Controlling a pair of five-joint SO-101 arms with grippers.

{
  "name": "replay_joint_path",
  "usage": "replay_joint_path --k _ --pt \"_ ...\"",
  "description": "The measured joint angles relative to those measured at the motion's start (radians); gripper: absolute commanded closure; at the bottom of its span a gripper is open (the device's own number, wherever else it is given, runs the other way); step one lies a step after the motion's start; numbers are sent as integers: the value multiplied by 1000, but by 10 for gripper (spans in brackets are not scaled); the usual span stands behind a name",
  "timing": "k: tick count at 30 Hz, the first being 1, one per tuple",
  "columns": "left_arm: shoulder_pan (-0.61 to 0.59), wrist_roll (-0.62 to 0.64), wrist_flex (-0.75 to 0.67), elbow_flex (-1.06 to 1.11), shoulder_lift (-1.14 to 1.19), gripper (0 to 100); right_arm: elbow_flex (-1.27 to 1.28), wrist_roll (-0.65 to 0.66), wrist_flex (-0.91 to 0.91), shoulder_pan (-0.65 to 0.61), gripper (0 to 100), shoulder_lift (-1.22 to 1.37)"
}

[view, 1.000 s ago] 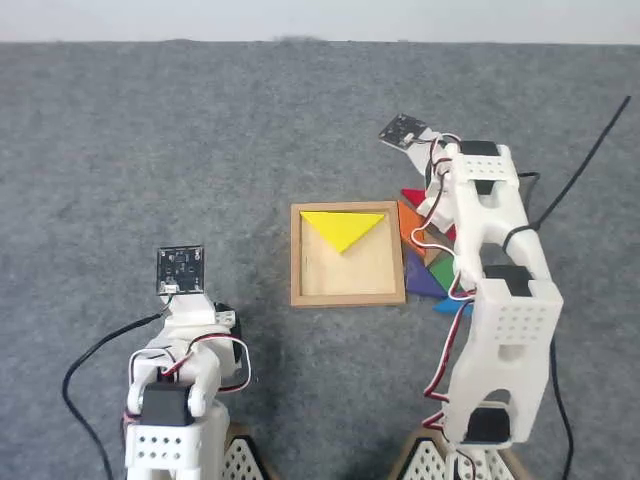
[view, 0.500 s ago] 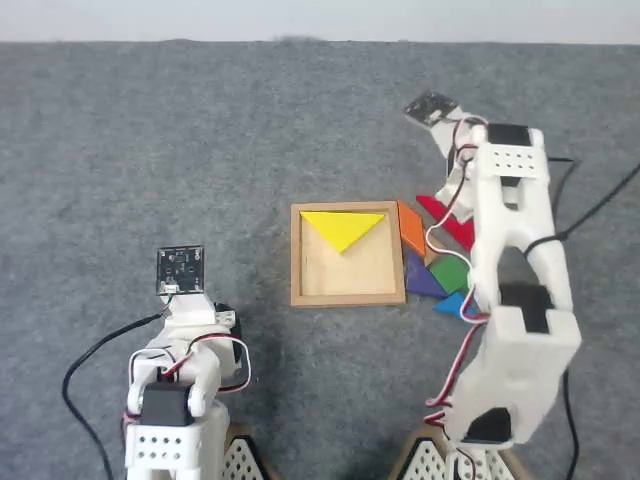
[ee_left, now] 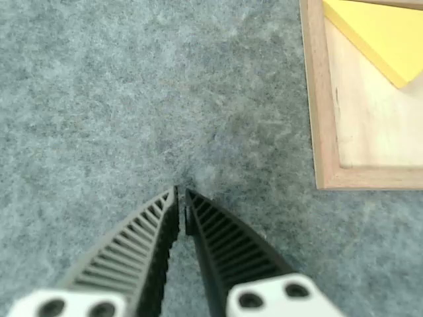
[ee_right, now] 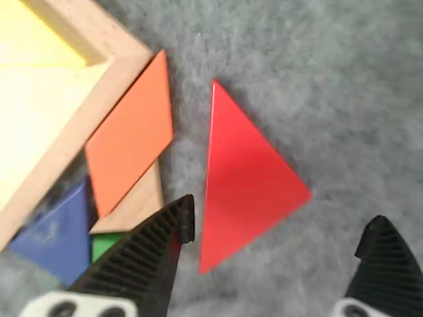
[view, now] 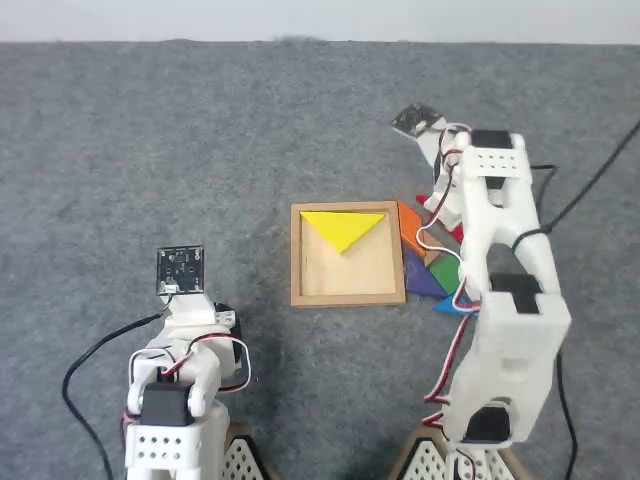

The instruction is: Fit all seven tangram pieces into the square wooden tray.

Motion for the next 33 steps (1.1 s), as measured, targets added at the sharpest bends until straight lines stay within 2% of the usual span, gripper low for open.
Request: replay_joint_path --k 10,17,24,33 --pt "0 0 0 0 0 986 -6 49 -68 15 641 103" --pt "0 0 0 0 0 986 -100 58 -35 26 648 172" --pt "0 0 0 0 0 986 -123 78 -17 26 827 184" --pt "0 0 0 0 0 986 -218 75 109 34 832 207"
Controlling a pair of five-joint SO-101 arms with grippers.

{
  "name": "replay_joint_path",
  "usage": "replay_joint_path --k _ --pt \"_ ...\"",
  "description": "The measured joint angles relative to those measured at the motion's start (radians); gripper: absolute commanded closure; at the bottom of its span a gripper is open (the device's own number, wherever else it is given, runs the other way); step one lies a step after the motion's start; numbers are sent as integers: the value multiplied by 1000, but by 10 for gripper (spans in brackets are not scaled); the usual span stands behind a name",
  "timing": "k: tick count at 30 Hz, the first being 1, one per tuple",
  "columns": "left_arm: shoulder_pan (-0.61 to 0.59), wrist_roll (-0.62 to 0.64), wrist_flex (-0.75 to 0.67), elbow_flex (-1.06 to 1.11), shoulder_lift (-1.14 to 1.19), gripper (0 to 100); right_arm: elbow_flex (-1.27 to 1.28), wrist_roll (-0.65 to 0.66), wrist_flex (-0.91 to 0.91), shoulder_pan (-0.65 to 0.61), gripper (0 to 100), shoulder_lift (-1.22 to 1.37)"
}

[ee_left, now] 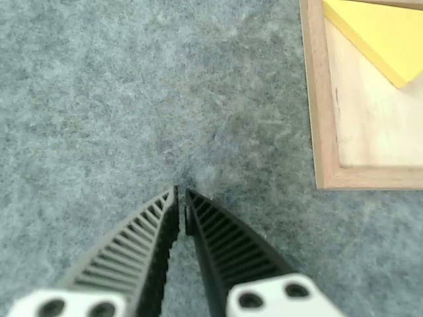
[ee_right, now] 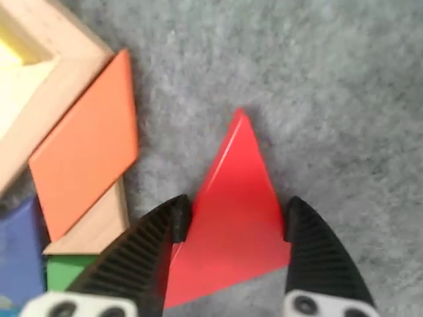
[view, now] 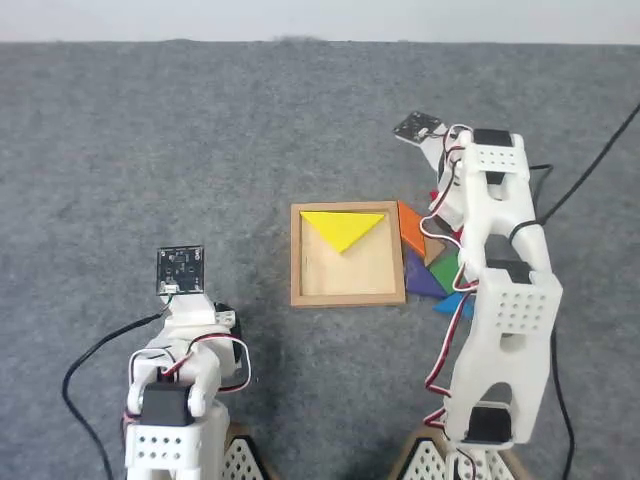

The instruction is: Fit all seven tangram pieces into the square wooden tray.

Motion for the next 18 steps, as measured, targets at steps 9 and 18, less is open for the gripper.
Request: replay_joint_path --k 9,18 --pt "0 0 0 0 0 986 -178 -178 161 29 734 6" --pt "0 0 0 0 0 986 -293 -252 301 52 676 6"
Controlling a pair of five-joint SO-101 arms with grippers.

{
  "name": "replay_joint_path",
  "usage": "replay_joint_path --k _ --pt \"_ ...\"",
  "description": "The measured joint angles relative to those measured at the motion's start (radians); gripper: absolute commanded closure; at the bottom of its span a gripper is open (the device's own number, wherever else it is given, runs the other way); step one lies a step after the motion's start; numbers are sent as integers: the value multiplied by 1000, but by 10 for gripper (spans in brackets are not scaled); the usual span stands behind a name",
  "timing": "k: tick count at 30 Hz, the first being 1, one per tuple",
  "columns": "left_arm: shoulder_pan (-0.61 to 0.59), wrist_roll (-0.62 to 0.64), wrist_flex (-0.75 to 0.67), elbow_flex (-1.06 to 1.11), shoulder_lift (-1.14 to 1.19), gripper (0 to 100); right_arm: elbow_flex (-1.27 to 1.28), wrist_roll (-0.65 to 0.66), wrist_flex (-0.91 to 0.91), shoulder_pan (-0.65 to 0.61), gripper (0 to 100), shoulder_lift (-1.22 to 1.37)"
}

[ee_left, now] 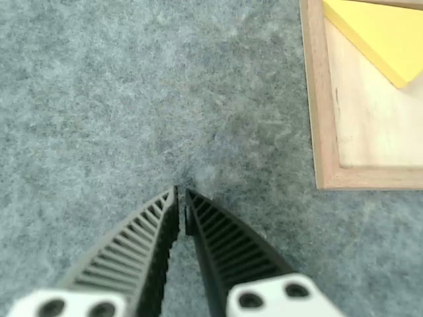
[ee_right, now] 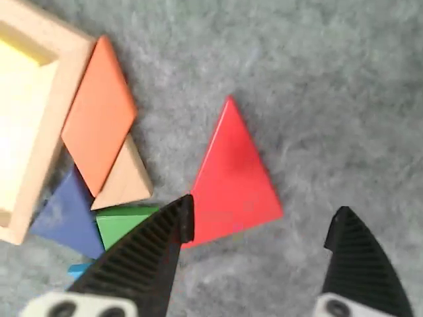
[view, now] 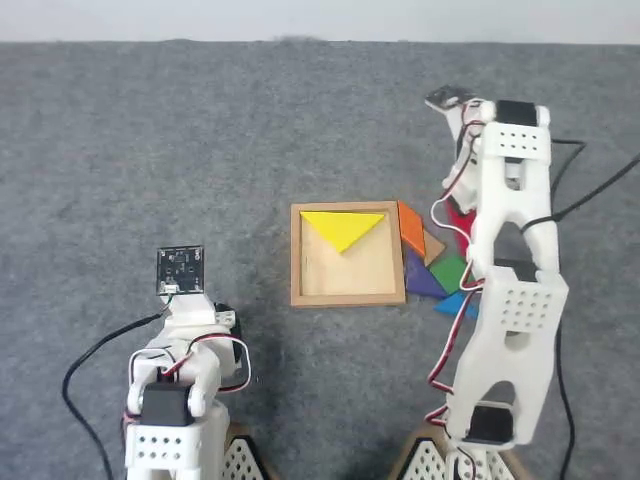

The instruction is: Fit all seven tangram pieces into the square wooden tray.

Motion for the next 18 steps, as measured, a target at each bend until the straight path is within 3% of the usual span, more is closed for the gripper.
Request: replay_joint_path --k 4,18 --pt "0 0 0 0 0 986 8 -26 -6 49 676 32" --pt "0 0 0 0 0 986 44 -35 -104 26 677 132"
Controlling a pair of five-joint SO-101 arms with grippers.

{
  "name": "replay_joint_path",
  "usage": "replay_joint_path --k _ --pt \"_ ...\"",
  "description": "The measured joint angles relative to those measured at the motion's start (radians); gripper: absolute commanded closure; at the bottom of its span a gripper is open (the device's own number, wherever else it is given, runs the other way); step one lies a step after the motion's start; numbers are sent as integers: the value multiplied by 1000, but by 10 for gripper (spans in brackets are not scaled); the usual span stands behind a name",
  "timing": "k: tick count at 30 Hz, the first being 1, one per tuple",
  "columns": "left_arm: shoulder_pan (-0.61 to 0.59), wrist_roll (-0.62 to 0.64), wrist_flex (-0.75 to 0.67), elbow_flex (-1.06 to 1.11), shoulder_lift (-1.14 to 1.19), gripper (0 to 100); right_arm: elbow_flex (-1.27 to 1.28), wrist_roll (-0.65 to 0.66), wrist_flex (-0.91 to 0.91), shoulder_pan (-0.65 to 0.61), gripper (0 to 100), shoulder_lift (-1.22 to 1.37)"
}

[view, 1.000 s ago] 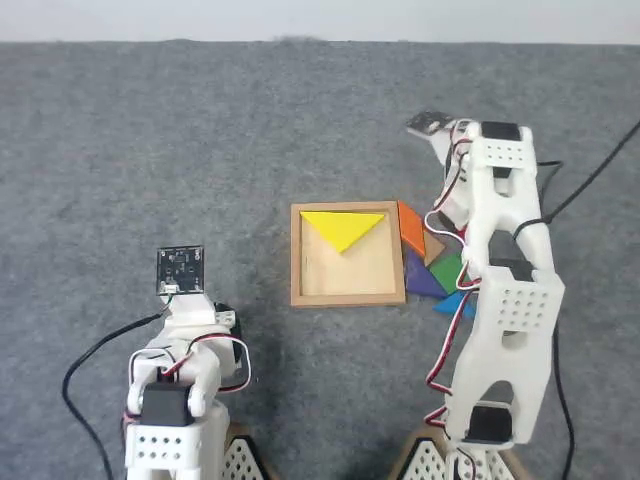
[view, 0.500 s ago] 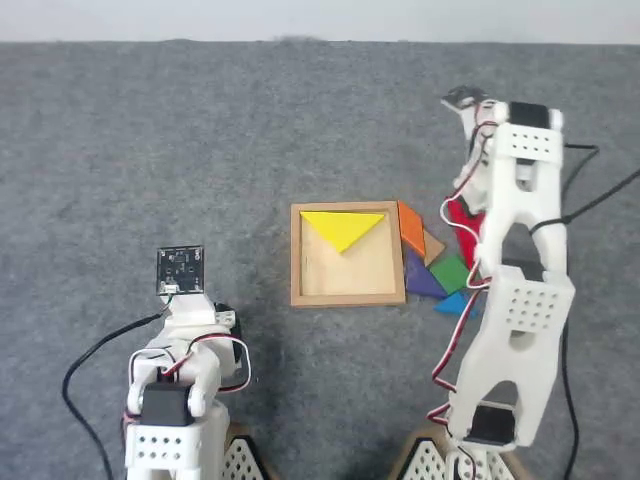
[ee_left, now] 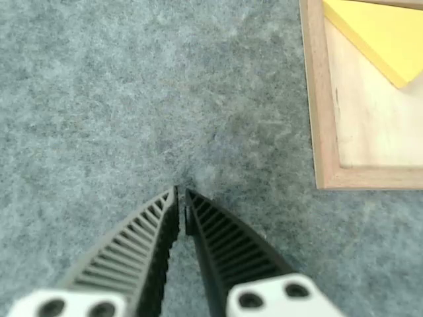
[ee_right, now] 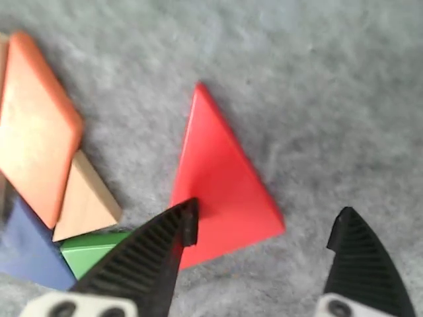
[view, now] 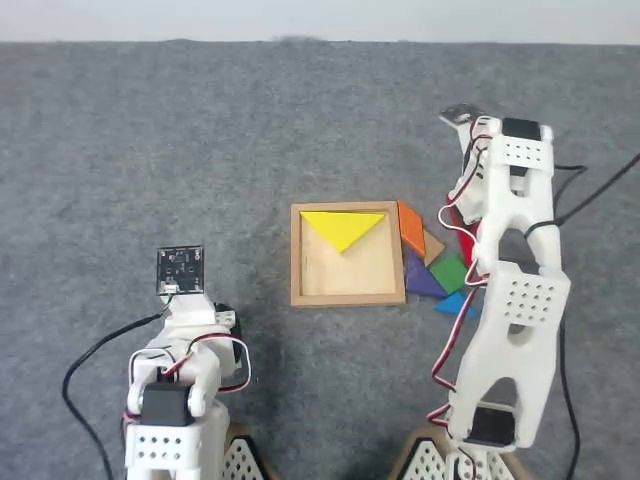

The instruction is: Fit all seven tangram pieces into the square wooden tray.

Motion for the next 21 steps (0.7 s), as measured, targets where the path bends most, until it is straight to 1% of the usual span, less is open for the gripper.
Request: replay_joint_path --k 6,9,13,18,21 --pt "0 0 0 0 0 986 -9 -2 32 -41 677 8" --pt "0 0 0 0 0 986 2 -5 40 -84 677 31" --pt "0 0 0 0 0 986 6 -25 34 -91 677 31" --pt "0 0 0 0 0 986 126 -28 -51 -89 683 -32" --pt "0 0 0 0 0 986 270 -25 -137 -86 723 -123"
